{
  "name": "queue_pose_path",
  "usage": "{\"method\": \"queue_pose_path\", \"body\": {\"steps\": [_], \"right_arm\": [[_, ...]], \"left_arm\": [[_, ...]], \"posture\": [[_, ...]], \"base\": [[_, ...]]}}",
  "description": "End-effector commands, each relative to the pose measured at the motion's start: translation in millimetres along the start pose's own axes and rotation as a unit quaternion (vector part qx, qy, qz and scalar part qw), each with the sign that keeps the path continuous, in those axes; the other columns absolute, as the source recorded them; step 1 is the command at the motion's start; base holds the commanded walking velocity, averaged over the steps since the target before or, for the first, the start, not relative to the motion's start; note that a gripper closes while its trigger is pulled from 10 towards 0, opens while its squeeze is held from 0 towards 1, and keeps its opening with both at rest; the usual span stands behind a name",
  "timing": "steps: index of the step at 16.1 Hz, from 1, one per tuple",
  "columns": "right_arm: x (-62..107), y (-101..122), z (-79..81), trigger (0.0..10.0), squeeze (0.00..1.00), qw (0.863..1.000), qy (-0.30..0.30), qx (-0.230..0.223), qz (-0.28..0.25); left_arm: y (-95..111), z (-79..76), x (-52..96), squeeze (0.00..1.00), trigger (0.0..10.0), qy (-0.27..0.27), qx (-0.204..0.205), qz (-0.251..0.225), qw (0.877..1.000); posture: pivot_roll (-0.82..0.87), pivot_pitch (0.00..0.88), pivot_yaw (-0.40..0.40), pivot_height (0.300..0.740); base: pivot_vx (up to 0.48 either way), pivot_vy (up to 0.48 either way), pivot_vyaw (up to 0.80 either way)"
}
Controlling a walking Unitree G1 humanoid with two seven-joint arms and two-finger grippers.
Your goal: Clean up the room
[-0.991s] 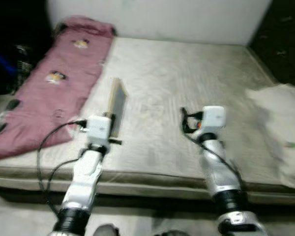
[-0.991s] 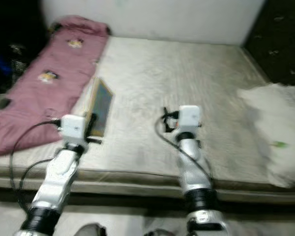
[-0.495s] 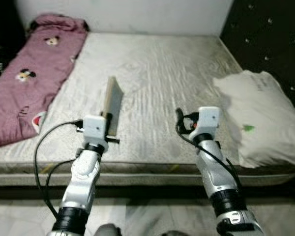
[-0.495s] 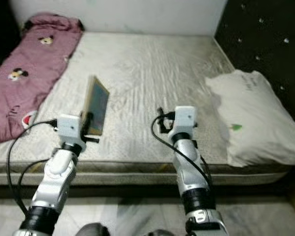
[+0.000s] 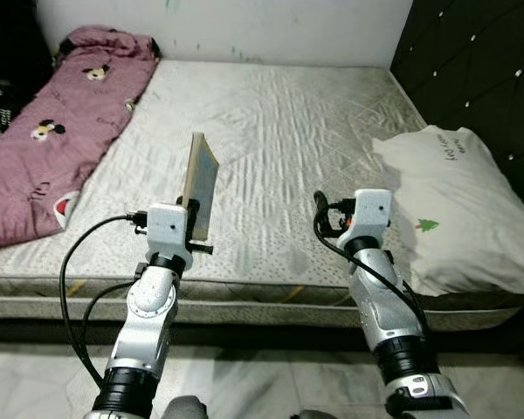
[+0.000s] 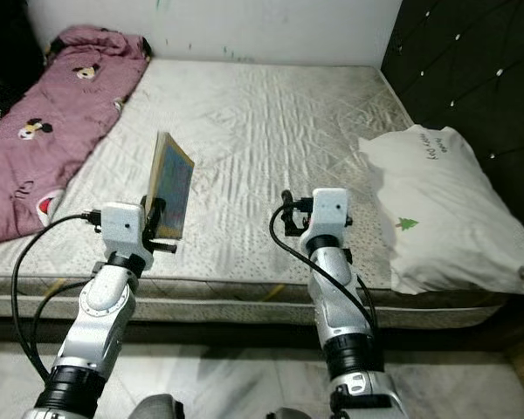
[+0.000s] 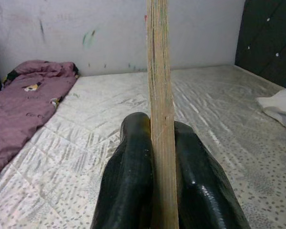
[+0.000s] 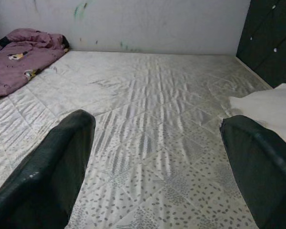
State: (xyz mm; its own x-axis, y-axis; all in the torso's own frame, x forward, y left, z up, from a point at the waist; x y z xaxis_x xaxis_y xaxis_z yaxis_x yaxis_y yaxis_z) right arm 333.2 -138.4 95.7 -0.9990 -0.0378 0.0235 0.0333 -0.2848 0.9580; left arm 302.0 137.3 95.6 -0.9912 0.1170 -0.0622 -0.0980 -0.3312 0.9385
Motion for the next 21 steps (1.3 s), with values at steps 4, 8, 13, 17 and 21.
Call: {"method": "queue_pose_path", "body": {"steps": [4,8,13,17,21], "right_arm": [[-2.6,4.5,2.5,10.0,0.00,1.000,0.006,0.001,-0.008],[-2.9,4.3,2.1,10.0,0.00,1.000,0.005,0.002,-0.008],[-2.9,4.1,1.7,10.0,0.00,1.000,0.003,0.002,-0.008],[-3.1,4.5,1.3,10.0,0.00,1.000,0.002,0.002,-0.010],[-3.2,4.8,1.0,10.0,0.00,1.000,0.001,0.002,-0.011]], "left_arm": [[11.1,6.4,-3.0,0.00,10.0,0.003,0.001,-0.032,0.999],[11.6,6.2,-3.2,0.00,10.0,0.000,0.003,-0.034,0.999],[11.7,5.9,-3.1,0.00,10.0,-0.002,0.003,-0.034,0.999],[11.3,6.0,-3.2,0.00,10.0,-0.003,0.001,-0.033,0.999],[11.0,5.8,-3.3,0.00,10.0,-0.004,0.000,-0.032,0.999]], "posture": [[0.06,0.000,-0.018,0.740],[0.06,0.000,-0.018,0.740],[0.06,0.000,-0.017,0.740],[0.06,0.000,-0.015,0.740],[0.06,0.000,-0.015,0.740]], "base": [[0.067,0.000,0.00],[0.276,0.000,0.00],[0.277,0.000,0.00],[0.277,0.000,0.00],[0.277,0.000,0.00]]}}
Point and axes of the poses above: a point about 5 cm out from each wrist's last joint towards the gripper, its own x axis pointing back from the gripper into the wrist, its own y axis along the axis of the wrist's last joint, z = x × y, the point moved 1 cm from there along -x, pointing out of the wrist towards the gripper, and after that the axes turned 15 degrees about -x, right-handed, at the moved point
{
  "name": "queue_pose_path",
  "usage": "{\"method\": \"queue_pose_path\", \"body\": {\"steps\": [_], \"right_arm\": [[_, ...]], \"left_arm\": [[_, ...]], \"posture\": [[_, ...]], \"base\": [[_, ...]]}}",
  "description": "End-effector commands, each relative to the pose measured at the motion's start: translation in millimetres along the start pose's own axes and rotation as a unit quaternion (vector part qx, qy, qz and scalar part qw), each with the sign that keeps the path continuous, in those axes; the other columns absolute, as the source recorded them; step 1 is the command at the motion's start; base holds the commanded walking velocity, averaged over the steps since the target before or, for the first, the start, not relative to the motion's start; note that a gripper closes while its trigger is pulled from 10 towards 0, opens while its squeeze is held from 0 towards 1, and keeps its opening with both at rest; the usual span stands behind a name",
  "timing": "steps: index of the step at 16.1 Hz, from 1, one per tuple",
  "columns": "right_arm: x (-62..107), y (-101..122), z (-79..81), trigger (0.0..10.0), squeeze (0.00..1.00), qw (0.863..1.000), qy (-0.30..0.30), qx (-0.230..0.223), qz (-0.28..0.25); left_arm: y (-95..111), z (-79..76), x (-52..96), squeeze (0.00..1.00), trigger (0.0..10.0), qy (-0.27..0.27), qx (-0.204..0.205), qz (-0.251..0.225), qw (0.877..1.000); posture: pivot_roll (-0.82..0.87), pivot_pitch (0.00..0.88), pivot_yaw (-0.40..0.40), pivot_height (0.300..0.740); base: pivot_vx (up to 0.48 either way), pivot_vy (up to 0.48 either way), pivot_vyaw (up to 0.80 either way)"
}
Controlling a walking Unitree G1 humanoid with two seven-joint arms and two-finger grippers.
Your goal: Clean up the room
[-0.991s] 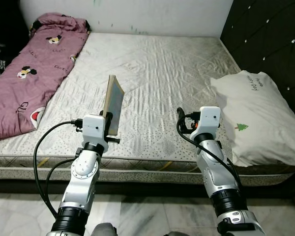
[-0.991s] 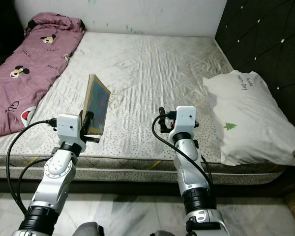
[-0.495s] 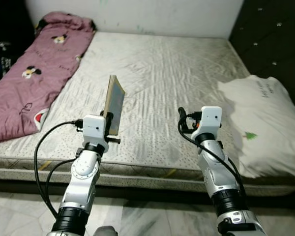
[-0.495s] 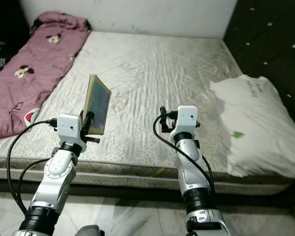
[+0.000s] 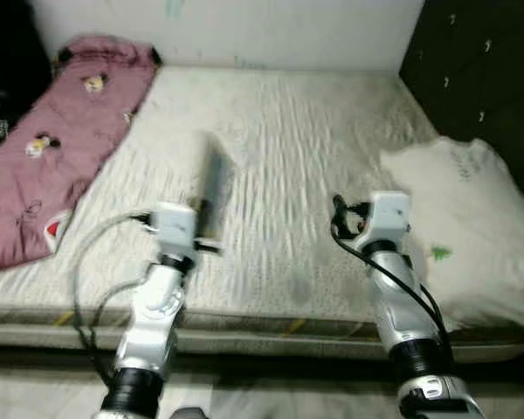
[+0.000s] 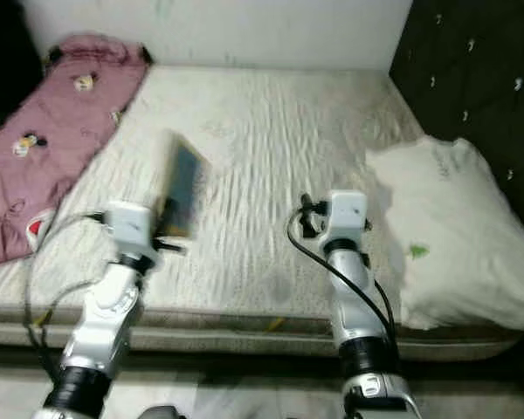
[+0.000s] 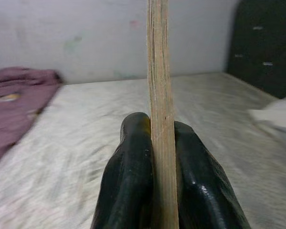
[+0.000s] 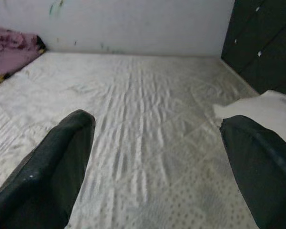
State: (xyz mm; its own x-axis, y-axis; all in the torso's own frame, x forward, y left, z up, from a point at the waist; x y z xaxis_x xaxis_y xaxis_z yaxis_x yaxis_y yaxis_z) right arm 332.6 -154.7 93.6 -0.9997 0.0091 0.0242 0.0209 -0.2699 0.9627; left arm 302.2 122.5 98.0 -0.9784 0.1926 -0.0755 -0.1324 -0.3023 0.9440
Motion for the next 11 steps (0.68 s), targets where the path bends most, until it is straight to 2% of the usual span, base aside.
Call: {"method": "queue_pose_path", "body": {"steps": [1,8,11], "right_arm": [[-3.6,2.4,17.3,10.0,0.00,1.000,0.023,-0.006,-0.005],[-4.7,2.5,15.9,10.0,0.00,1.000,0.025,-0.001,-0.005],[-4.8,2.3,15.7,10.0,0.00,1.000,0.026,0.000,-0.004]], "left_arm": [[4.3,18.6,-0.1,0.00,10.0,0.029,-0.013,-0.013,0.999],[3.5,18.1,-0.3,0.00,10.0,0.029,-0.014,-0.011,0.999],[4.3,16.2,-1.5,0.00,10.0,0.033,-0.012,-0.011,0.999]], "posture": [[0.06,0.000,-0.015,0.740],[0.06,0.000,-0.017,0.740],[0.06,0.000,-0.019,0.740]], "base": [[0.277,0.000,0.00],[0.257,0.000,0.00],[0.000,0.000,0.00]]}}
Point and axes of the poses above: a point about 5 cm out from each wrist's last joint towards the gripper, its own x axis pointing back from the gripper into the wrist, its own y axis along the axis of the wrist's last joint, z = x × y, the point moved 1 cm from there along -x, pointing out of the wrist towards the gripper, and after that the axes turned 15 degrees about -x, right-handed, at the moved point
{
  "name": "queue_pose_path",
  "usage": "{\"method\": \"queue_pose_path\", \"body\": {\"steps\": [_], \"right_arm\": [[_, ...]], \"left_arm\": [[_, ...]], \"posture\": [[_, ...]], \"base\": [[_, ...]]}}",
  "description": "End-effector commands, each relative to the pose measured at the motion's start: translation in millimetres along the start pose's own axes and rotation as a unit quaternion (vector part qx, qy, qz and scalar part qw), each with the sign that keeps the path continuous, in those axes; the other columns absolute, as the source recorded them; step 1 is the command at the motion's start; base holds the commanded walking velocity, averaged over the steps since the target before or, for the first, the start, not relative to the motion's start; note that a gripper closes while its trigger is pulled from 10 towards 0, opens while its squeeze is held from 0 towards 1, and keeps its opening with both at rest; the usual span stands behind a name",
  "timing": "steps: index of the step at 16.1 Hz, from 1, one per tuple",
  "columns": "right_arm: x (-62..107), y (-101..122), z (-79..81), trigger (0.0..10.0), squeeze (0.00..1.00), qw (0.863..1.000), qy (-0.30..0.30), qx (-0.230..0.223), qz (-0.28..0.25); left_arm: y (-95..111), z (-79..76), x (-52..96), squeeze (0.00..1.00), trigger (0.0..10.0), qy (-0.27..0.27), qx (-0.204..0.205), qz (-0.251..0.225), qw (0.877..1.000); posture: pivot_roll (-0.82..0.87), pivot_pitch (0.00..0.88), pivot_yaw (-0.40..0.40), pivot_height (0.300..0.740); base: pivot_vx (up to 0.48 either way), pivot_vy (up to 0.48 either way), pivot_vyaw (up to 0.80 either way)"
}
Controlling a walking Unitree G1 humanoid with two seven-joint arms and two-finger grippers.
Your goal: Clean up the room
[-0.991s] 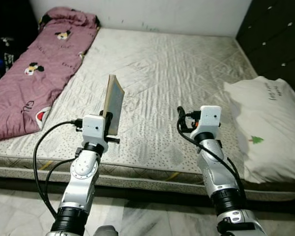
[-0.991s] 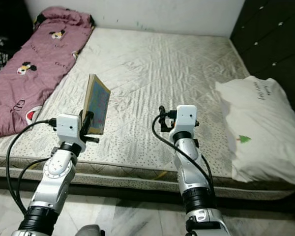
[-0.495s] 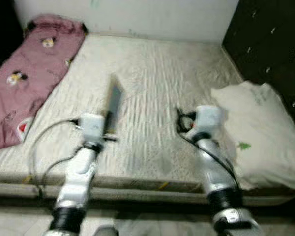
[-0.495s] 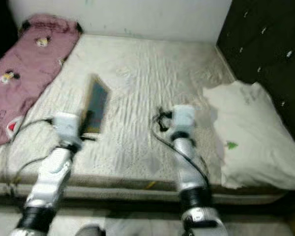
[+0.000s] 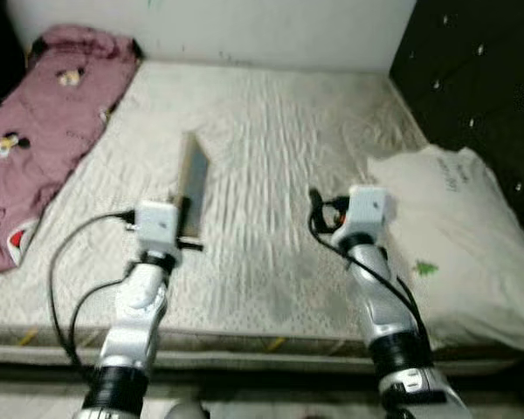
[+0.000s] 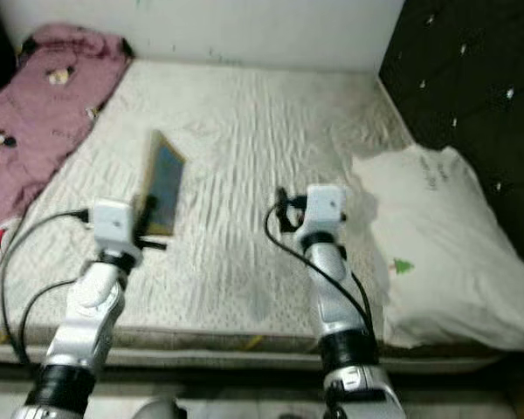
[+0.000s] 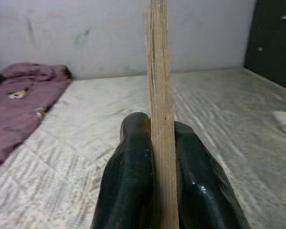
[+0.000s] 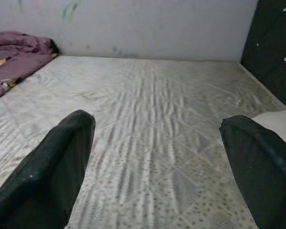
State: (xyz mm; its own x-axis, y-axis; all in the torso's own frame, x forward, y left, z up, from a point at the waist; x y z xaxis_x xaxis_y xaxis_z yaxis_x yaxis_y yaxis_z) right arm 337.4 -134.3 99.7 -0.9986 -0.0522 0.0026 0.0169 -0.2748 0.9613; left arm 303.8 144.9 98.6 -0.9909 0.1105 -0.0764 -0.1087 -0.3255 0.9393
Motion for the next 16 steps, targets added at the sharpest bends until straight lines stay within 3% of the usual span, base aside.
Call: {"method": "queue_pose_path", "body": {"steps": [1,7,16], "right_arm": [[0.1,1.7,-5.7,10.0,0.00,1.000,-0.006,0.003,-0.002],[0.2,2.5,-1.6,10.0,0.00,1.000,0.009,0.018,-0.006],[-0.3,1.3,-2.3,10.0,0.00,1.000,0.002,0.014,-0.003]], "left_arm": [[10.5,-5.4,-3.6,0.00,10.0,-0.005,-0.004,-0.022,1.000],[10.8,-6.2,-3.0,0.00,10.0,-0.007,-0.006,-0.022,1.000],[10.8,-3.8,-3.8,0.00,10.0,-0.002,-0.004,-0.020,1.000]], "posture": [[0.06,0.000,-0.019,0.740],[0.06,0.000,-0.021,0.740],[0.06,0.000,-0.021,0.740]], "base": [[0.000,0.000,0.00],[0.000,-0.051,0.00],[0.000,-0.282,0.00]]}}
Point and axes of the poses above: a point about 5 cm out from each wrist's last joint towards the gripper, its own x axis pointing back from the gripper into the wrist, its own y axis along the axis of the wrist's last joint, z = x × y, the point moved 1 cm from there along -x, pointing out of the wrist towards the gripper, and after that the axes turned 15 degrees about -x, right-handed, at the moved point
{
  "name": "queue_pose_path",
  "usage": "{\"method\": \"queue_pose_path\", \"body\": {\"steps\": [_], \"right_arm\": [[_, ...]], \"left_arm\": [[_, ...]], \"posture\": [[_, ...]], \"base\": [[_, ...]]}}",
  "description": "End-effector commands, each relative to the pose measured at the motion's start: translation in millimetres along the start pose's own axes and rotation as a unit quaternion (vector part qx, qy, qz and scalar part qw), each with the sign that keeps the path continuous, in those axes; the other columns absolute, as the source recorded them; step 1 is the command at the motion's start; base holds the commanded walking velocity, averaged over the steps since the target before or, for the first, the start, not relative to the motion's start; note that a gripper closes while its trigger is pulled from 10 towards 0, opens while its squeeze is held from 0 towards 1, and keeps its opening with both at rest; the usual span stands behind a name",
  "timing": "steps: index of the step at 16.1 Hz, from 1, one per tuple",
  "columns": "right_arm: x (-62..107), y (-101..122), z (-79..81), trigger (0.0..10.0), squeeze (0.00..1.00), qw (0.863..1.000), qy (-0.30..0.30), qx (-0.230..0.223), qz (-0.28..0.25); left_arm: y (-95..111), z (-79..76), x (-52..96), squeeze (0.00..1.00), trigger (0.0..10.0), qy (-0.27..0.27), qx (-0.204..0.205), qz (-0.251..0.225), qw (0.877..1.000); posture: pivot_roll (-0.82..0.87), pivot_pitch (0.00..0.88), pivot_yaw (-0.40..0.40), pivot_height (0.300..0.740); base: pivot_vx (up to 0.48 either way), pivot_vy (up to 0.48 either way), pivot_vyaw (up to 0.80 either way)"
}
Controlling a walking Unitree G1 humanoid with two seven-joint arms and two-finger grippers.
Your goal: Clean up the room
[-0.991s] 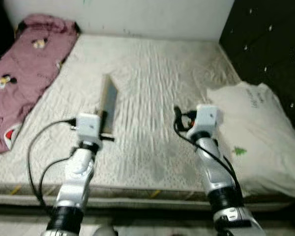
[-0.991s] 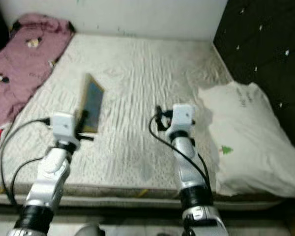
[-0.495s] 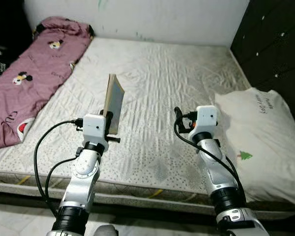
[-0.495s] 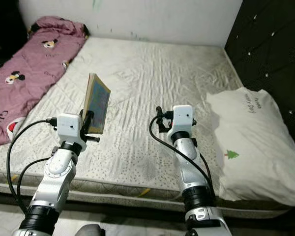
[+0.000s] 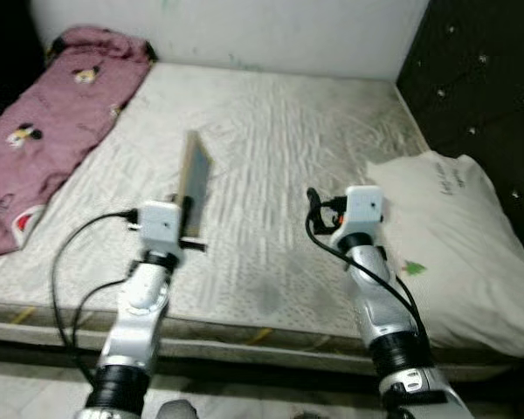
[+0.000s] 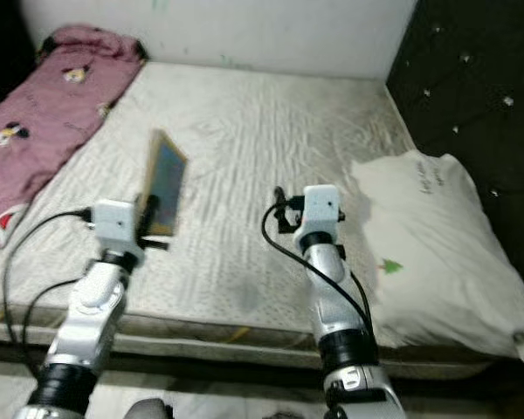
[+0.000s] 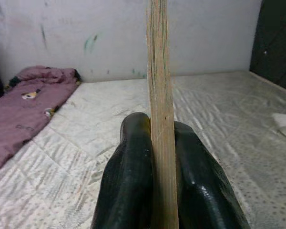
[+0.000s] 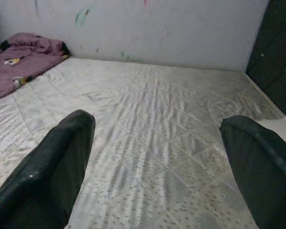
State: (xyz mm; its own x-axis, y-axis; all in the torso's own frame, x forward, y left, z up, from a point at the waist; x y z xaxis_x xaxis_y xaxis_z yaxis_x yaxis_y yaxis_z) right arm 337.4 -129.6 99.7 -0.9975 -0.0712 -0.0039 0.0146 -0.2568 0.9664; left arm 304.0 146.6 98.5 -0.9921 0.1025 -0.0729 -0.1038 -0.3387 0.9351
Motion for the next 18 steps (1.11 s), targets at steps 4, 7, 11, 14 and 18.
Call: {"method": "queue_pose_path", "body": {"steps": [4,7,11,14,18], "right_arm": [[-0.7,2.7,-6.8,10.0,0.00,1.000,-0.009,0.004,-0.002],[-0.7,2.6,-6.7,10.0,0.00,1.000,-0.009,0.003,-0.002],[-0.4,2.2,-7.0,10.0,0.00,1.000,-0.010,0.002,-0.002],[0.2,1.6,-7.0,10.0,0.00,1.000,-0.009,0.002,-0.001],[0.2,1.4,-7.0,10.0,0.00,1.000,-0.010,0.002,0.000]], "left_arm": [[11.9,-5.0,-4.3,0.00,10.0,-0.005,0.002,-0.023,1.000],[11.8,-4.8,-4.4,0.00,10.0,-0.005,0.002,-0.023,1.000],[13.4,-4.6,-4.1,0.00,10.0,-0.002,0.012,-0.031,0.999],[13.5,-4.7,-3.5,0.00,10.0,-0.003,0.014,-0.031,0.999],[13.3,-5.4,-3.6,0.00,10.0,-0.008,0.013,-0.031,0.999]], "posture": [[0.06,0.000,-0.021,0.740],[0.06,0.000,-0.020,0.740],[0.06,0.000,-0.018,0.740],[0.06,0.000,-0.018,0.740],[0.06,0.000,-0.018,0.740]], "base": [[0.000,-0.317,0.00],[0.000,-0.335,0.00],[0.000,-0.187,0.00],[0.000,0.000,0.00],[0.000,0.000,0.00]]}}
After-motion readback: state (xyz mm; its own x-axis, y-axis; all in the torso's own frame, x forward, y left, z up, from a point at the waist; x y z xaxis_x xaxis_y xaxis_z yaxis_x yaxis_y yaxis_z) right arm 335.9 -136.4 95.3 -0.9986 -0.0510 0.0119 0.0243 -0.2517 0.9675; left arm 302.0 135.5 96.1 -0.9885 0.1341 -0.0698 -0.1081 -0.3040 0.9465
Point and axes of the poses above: a point about 5 cm out from each wrist's last joint towards the gripper, its own x axis pointing back from the gripper into the wrist, its own y axis along the axis of the wrist's last joint, z = x × y, the point moved 1 cm from there along -x, pointing out of the wrist towards the gripper, and after that the axes turned 15 degrees about -x, right-handed, at the moved point
